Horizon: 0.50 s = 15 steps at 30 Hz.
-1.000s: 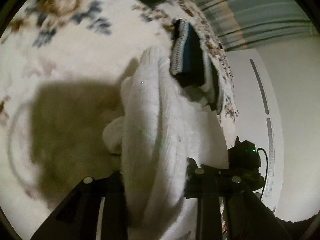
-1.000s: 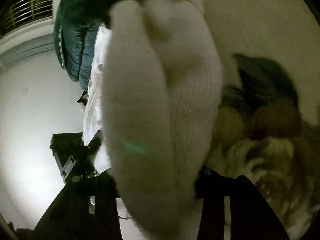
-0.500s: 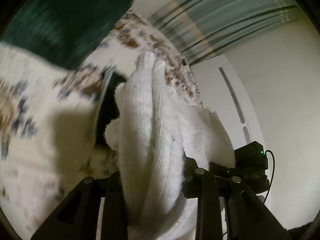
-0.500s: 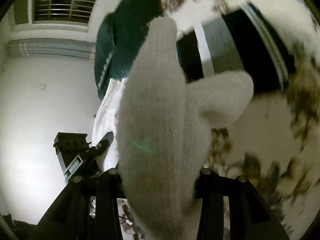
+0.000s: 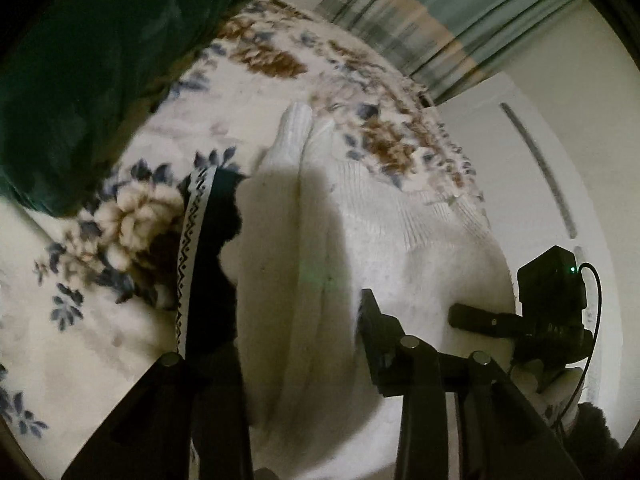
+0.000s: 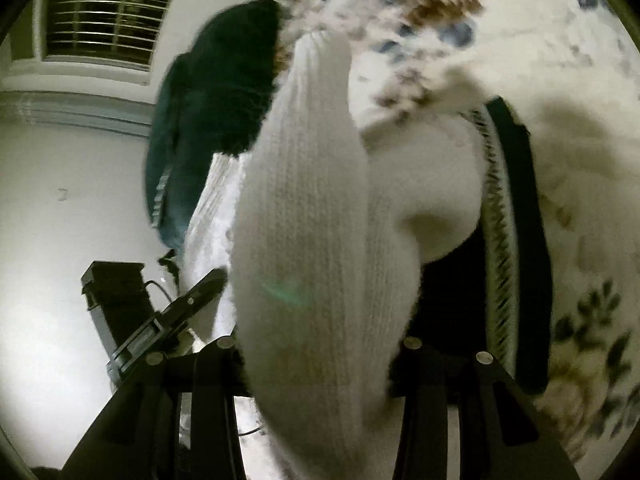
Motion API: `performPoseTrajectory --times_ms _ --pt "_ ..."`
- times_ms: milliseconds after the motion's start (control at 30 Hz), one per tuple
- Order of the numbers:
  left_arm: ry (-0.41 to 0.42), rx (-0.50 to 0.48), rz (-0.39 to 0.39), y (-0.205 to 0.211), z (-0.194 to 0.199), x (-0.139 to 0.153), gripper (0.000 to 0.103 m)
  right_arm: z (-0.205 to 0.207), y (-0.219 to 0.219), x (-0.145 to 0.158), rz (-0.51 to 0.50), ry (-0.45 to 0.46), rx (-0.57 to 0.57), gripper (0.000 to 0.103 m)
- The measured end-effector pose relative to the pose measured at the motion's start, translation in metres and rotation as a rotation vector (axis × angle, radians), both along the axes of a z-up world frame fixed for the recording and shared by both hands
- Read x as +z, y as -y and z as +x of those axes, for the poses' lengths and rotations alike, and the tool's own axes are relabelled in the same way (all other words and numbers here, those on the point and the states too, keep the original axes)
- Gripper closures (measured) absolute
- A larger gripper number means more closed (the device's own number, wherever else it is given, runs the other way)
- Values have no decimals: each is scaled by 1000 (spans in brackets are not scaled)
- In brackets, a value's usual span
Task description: Fold small clothes
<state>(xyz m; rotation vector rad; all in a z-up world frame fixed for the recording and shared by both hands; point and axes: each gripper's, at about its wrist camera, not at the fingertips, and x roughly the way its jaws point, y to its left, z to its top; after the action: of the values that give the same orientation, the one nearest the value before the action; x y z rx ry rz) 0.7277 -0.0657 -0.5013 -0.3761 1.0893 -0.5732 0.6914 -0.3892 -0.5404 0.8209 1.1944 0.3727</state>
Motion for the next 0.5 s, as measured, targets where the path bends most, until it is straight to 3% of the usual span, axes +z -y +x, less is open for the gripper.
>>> performPoseTrajectory --times_ms 67,100,133,167,200,233,300,367,433,500 --pt "14 21 8 1 -3 -4 62 12 7 -23 -3 -26 20 58" --pt "26 33 15 1 -3 -3 54 15 9 -30 -7 -39 31 56" --pt "48 43 41 2 -6 0 35 18 10 -36 -16 -54 36 50" --pt "67 49 67 3 -9 4 26 19 12 -38 -30 -72 35 39" --pt "90 55 101 4 -12 9 9 21 13 -39 -64 -86 33 37" --pt "107 54 151 7 -16 14 0 19 13 -32 -132 -87 25 31" --pt "141 74 240 11 -22 22 0 11 7 -17 -287 -84 11 18" --pt "180 90 303 16 -32 32 0 -3 -8 1 -534 -55 -3 5" --pt "194 107 336 19 -40 39 0 -19 -27 16 -768 -36 -29 0" --pt "212 115 385 24 -49 47 0 -35 -39 26 -858 -34 -66 0"
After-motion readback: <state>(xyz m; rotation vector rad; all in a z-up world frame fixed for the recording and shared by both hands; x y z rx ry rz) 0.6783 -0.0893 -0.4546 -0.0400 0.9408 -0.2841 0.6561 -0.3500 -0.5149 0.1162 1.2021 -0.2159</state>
